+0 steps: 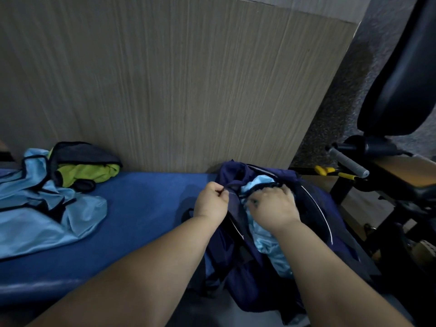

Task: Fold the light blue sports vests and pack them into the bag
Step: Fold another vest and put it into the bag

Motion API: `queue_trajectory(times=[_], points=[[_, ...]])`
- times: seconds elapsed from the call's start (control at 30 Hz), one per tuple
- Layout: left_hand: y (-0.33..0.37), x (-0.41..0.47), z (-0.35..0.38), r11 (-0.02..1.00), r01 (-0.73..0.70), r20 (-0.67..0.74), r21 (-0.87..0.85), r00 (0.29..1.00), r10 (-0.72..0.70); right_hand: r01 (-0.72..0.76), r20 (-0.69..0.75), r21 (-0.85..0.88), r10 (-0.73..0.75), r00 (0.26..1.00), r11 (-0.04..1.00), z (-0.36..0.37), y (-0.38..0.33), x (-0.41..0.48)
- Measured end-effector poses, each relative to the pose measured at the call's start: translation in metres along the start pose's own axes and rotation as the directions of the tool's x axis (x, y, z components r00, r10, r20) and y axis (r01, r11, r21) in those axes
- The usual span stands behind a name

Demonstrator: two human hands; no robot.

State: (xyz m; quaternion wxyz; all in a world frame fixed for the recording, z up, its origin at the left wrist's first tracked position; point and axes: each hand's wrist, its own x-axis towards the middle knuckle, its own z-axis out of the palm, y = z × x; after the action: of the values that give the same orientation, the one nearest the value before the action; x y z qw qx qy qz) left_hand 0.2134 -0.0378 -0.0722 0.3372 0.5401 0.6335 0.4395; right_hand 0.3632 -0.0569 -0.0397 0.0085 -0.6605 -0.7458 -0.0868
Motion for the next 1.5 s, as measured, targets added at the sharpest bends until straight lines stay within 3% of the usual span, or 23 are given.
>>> queue_trajectory(times=[0.07,0.1,0.23,0.43,0.5,0.6,0.67,0.73,0.87,1.07,1.27,1.4,1.5], points=[[-0.002,-0.001,-0.003,0.997,-0.043,0.031,0.058,0.999,0.041,0.032,-0.204,0.066,-0.018,0.979,0.997,0.008,0.001,-0.002],[-0.003,-0.002,-0.004,0.995,-0.061,0.04,0.082,0.998,0.058,0.041,-0.179,0.091,-0.024,0.984,0.995,0.012,0.001,-0.004],[-0.009,-0.004,-0.007,0.986,-0.108,0.046,0.128,0.994,0.103,-0.03,0.212,0.022,0.024,0.977,0.999,0.02,-0.002,-0.006],[-0.001,-0.006,-0.007,0.994,-0.056,-0.019,0.089,0.998,0.057,-0.015,0.339,-0.009,0.017,0.941,1.0,0.012,-0.002,0.001],[0.0,-0.007,-0.012,0.996,-0.039,0.039,0.077,0.999,0.036,-0.062,0.218,0.048,0.05,0.975,0.997,0.008,0.0,-0.001],[-0.002,-0.008,-0.027,0.996,-0.061,0.121,0.058,0.991,0.054,-0.083,-0.17,0.195,0.117,0.978,0.977,-0.001,-0.007,-0.006],[-0.007,-0.011,-0.044,0.989,-0.099,0.099,0.111,0.991,0.088,-0.005,-0.361,0.259,0.101,0.927,0.966,-0.009,-0.028,-0.004],[-0.018,-0.013,-0.066,0.973,-0.142,0.036,0.184,0.99,0.138,0.144,-0.421,0.299,-0.005,0.907,0.944,-0.017,-0.062,-0.001],[-0.051,-0.025,-0.132,0.849,-0.09,-0.049,0.521,0.99,0.136,0.29,-0.175,0.43,-0.236,0.956,0.855,-0.021,-0.143,0.01],[-0.132,-0.062,-0.256,0.723,0.141,-0.246,0.676,0.968,0.042,0.353,0.098,0.478,-0.448,0.889,0.804,0.009,-0.253,0.022],[-0.172,-0.07,-0.338,0.662,0.341,-0.363,0.668,0.925,-0.111,0.467,0.08,0.462,-0.56,0.824,0.754,0.01,-0.332,0.021],[-0.189,-0.071,-0.356,0.679,0.315,-0.309,0.663,0.941,-0.136,0.514,0.087,0.383,-0.584,0.807,0.768,0.008,-0.369,0.029],[-0.191,-0.069,-0.361,0.711,0.288,-0.298,0.642,0.948,-0.116,0.508,-0.04,0.359,-0.531,0.847,0.783,0.014,-0.38,0.029]])
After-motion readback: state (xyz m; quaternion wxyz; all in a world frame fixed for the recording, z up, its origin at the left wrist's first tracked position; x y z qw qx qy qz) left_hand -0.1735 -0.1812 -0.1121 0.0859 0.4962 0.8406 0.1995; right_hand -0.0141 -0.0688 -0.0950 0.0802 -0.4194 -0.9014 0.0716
